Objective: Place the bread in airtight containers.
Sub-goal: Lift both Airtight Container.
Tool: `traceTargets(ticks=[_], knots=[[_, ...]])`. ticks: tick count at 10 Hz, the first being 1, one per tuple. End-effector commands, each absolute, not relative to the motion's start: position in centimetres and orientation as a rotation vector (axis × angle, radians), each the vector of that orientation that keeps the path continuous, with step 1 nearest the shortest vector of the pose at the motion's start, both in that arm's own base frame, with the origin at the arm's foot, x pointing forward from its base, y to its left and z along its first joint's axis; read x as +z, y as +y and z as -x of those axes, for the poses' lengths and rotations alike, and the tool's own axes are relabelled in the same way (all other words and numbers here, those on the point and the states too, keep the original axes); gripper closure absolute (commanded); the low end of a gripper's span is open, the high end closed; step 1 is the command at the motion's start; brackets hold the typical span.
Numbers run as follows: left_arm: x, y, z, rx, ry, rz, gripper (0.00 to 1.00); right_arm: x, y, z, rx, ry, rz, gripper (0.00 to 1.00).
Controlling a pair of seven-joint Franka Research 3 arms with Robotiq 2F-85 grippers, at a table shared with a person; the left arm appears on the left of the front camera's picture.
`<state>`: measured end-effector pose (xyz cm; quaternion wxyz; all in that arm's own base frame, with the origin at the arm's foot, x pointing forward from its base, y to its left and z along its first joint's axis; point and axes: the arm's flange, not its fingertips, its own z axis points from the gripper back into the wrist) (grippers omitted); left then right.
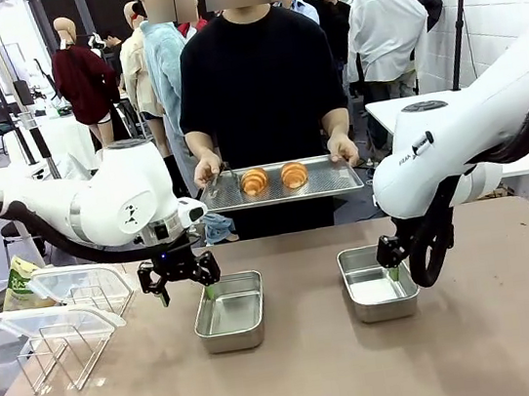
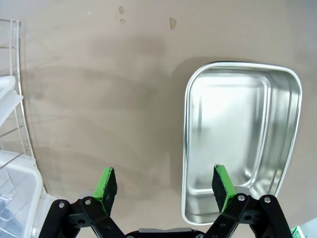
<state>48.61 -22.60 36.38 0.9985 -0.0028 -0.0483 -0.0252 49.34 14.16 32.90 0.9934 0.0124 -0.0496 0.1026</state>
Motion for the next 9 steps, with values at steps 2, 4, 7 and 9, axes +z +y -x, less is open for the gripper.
traceTargets(ticks=[2, 4, 7, 9], knots=[[34.7, -23.4, -50.1, -0.008, -0.097, 0.004, 0.00, 31.1, 14.2, -50.2, 0.174, -0.113, 0.007, 0.00], [33.8, -23.7, -50.5, -0.005, -0.095, 0.013, 0.00, 30.3, 13.8, -50.5, 0.164, -0.117, 0.014, 0.00], [33.1, -23.4, -51.0, 0.012, -0.092, 0.034, 0.00, 29.8, 13.4, -51.1, 0.137, -0.138, 0.020, 0.00], [32.9, -23.3, -51.1, 0.017, -0.087, 0.030, 0.00, 29.5, 13.3, -51.4, 0.138, -0.143, 0.014, 0.00]])
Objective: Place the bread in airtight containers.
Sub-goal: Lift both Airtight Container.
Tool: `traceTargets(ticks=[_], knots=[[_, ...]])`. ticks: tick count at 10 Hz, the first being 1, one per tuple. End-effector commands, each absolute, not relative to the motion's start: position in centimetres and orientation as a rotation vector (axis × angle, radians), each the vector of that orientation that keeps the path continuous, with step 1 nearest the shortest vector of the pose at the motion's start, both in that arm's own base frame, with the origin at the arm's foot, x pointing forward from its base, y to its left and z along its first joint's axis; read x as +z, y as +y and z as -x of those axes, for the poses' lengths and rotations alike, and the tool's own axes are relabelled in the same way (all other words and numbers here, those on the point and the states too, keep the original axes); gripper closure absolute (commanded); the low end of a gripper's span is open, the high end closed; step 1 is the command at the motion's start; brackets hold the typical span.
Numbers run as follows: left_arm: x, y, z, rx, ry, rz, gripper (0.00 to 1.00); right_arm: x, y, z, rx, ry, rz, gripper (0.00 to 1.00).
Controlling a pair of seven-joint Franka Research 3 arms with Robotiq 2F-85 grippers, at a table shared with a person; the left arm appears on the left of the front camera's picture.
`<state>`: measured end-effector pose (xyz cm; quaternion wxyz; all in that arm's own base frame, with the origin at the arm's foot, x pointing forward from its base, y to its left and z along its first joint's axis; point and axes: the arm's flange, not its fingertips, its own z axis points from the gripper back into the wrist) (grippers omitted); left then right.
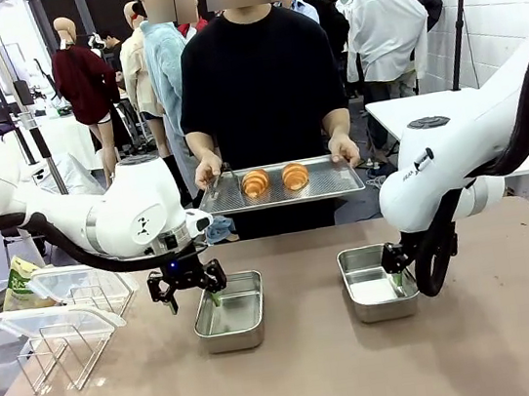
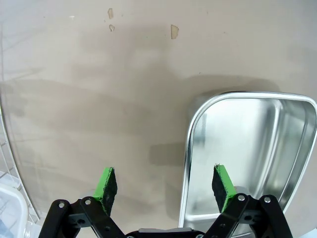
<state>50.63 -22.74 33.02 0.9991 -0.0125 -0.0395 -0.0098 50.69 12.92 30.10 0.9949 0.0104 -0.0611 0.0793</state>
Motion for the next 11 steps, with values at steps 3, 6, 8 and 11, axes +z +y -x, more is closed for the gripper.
traceTargets(ticks=[3, 6, 8, 11], knots=[[32.3, -23.2, -51.6, 0.019, -0.078, 0.024, 0.00, 33.8, 14.9, -50.3, 0.144, -0.141, -0.007, 0.00], [31.7, -23.7, -51.7, -0.033, -0.093, 0.015, 0.00, 34.4, 14.8, -50.1, 0.148, -0.144, -0.010, 0.00], [31.8, -23.7, -51.7, -0.066, -0.100, -0.016, 0.00, 34.3, 14.9, -50.0, 0.157, -0.130, -0.019, 0.00], [31.8, -23.7, -51.7, -0.081, -0.113, -0.009, 0.00, 34.4, 15.2, -50.1, 0.153, -0.116, -0.013, 0.00]])
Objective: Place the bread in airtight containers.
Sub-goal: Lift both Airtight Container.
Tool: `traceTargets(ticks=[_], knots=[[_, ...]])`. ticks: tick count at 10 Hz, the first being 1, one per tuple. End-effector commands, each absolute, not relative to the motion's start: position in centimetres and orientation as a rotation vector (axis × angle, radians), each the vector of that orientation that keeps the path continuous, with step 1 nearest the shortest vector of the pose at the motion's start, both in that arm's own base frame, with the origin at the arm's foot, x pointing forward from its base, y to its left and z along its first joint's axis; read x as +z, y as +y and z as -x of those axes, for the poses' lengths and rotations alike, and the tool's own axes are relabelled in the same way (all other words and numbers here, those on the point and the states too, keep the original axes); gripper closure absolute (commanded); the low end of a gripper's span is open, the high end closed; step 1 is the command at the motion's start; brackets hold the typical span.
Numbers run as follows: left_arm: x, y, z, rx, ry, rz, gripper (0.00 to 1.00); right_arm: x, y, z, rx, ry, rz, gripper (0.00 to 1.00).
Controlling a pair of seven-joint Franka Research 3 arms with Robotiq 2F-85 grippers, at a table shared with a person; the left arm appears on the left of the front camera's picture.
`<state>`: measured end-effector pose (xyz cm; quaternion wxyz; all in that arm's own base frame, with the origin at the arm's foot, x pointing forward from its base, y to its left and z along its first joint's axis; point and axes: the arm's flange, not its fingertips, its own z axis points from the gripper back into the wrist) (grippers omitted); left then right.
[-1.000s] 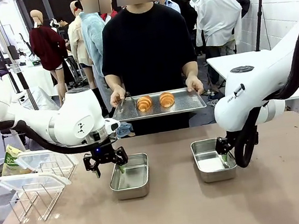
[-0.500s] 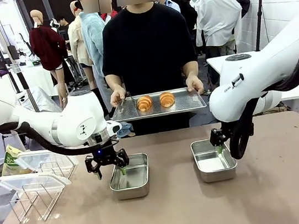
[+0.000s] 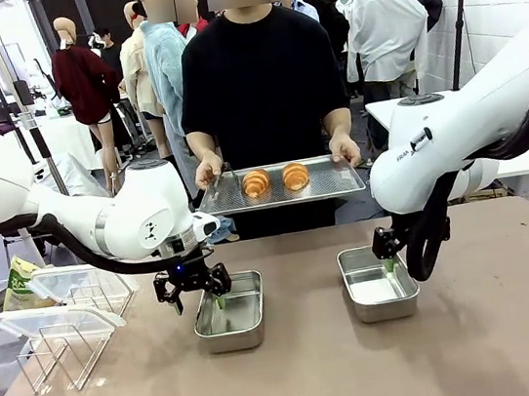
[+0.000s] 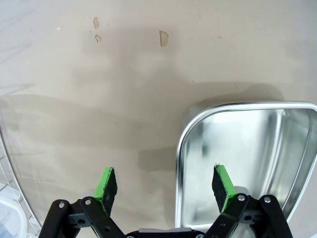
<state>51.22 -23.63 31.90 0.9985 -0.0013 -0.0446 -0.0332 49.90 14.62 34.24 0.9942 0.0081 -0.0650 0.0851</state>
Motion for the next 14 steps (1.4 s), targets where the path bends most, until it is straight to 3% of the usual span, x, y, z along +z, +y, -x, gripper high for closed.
traceTargets(ticks=[1, 11, 12, 13, 14], knots=[[31.8, -23.6, -51.7, -0.078, -0.116, -0.007, 0.00, 34.0, 15.3, -50.2, 0.134, -0.115, 0.008, 0.00], [31.7, -23.4, -51.7, -0.084, -0.105, -0.005, 0.00, 32.3, 15.8, -50.6, 0.081, -0.068, -0.041, 0.00], [31.7, -23.3, -51.6, -0.090, -0.105, -0.010, 0.07, 32.0, 15.6, -50.6, 0.105, -0.052, -0.037, 0.00], [31.8, -23.3, -51.5, -0.095, -0.108, -0.011, 0.22, 32.0, 15.6, -50.5, 0.125, -0.043, -0.040, 0.00], [31.8, -23.3, -51.6, -0.094, -0.109, -0.014, 0.38, 32.2, 15.6, -50.4, 0.133, -0.056, -0.024, 0.09]])
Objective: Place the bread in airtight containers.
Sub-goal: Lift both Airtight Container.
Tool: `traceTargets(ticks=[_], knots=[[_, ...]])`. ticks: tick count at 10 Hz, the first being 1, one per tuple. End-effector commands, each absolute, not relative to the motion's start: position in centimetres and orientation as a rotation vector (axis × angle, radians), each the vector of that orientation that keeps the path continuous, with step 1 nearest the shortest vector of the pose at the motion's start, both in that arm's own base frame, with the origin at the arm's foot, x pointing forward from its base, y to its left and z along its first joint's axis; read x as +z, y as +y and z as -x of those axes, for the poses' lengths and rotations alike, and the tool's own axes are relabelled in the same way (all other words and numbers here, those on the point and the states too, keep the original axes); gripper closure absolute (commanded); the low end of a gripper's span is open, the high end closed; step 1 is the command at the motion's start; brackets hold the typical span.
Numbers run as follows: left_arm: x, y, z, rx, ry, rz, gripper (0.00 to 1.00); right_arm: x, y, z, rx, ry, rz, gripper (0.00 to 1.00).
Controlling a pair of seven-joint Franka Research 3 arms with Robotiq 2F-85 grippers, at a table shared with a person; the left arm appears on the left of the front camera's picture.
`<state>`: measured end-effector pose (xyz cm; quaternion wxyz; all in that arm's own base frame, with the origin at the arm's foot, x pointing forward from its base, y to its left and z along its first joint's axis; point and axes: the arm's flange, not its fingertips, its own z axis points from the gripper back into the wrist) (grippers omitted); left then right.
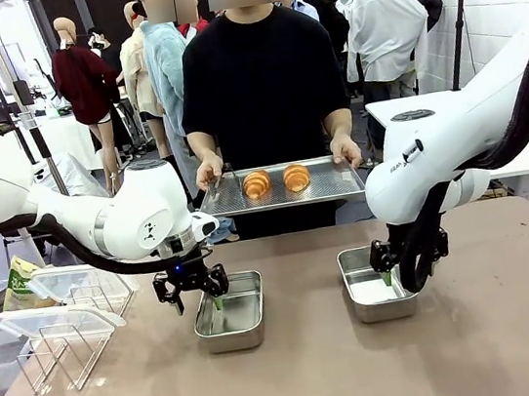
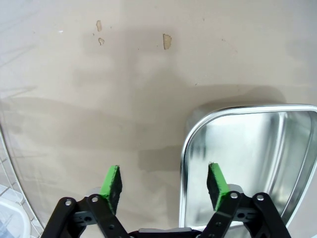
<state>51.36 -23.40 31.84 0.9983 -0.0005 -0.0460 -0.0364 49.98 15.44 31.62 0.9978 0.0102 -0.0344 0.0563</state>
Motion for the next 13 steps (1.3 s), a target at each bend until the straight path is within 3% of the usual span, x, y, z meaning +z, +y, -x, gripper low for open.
traceTargets(ticks=[1, 4, 6, 13], knots=[[31.76, -23.29, -51.52, -0.097, -0.108, -0.014, 0.55, 32.42, 15.33, -50.40, 0.129, -0.069, -0.014, 0.23], [31.68, -23.20, -51.48, -0.100, -0.103, -0.020, 1.00, 32.48, 15.38, -50.45, 0.126, -0.064, -0.013, 0.65], [31.63, -23.20, -51.34, -0.104, -0.106, -0.021, 1.00, 32.18, 15.22, -50.56, 0.122, -0.042, -0.015, 0.99], [31.72, -22.83, -51.45, -0.093, -0.124, -0.014, 1.00, 32.58, 15.80, -50.24, 0.120, -0.034, -0.029, 1.00]])
